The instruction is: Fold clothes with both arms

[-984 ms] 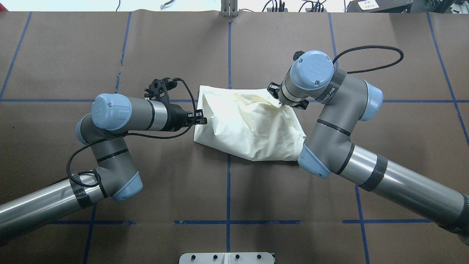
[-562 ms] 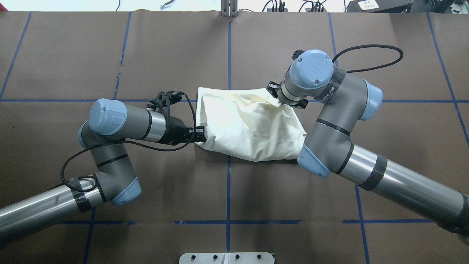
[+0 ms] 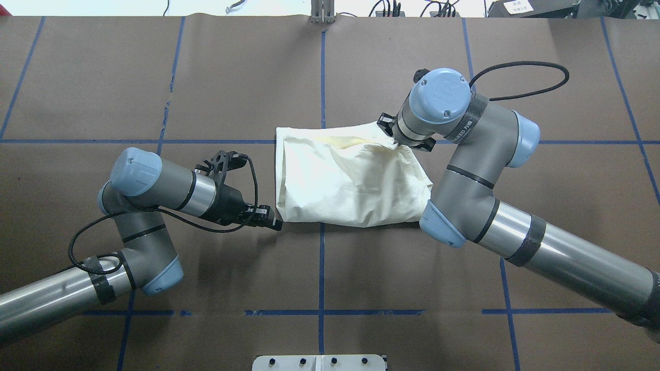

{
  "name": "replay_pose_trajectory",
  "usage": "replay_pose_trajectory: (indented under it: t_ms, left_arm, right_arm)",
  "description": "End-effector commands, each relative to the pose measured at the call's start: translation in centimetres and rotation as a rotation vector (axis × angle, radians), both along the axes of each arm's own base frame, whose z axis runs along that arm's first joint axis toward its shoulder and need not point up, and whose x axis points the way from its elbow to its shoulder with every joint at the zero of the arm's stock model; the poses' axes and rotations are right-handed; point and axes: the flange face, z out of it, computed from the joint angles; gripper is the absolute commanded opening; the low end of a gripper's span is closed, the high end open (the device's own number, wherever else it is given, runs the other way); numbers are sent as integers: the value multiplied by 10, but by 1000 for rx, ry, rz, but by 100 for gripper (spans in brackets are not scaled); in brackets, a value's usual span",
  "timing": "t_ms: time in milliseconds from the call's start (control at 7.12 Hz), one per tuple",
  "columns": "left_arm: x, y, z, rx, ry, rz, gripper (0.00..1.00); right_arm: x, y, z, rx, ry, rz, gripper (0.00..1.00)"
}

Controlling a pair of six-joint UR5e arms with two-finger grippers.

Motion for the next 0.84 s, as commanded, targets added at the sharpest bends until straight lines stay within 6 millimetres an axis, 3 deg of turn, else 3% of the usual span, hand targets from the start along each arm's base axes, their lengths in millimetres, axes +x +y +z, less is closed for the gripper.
replay_pose_trajectory:
  t_ms: [0,141,281,422,562,703]
  left_arm:
    - [-31,-8,-27,8,39,-4,0]
    - [-44,-13,-50,-18,74,-33,0]
    - [-31,-22,-78,-61,90,-69,0]
    - [-1,-30,-95,-84,60,-135,0]
    - [31,-25,-110,-95,40,-146,0]
    - [58,-20,-101,-102,8,-157,0]
  right_arm:
    - [1,-2,1,-1,2,3,0]
    - [1,-2,1,-1,2,3,0]
    - [1,-2,-2,1,-2,4,0]
    - [2,-2,-1,1,-1,5,0]
    - [2,-2,-1,1,-1,5,0]
    - [2,-2,-1,1,-1,5,0]
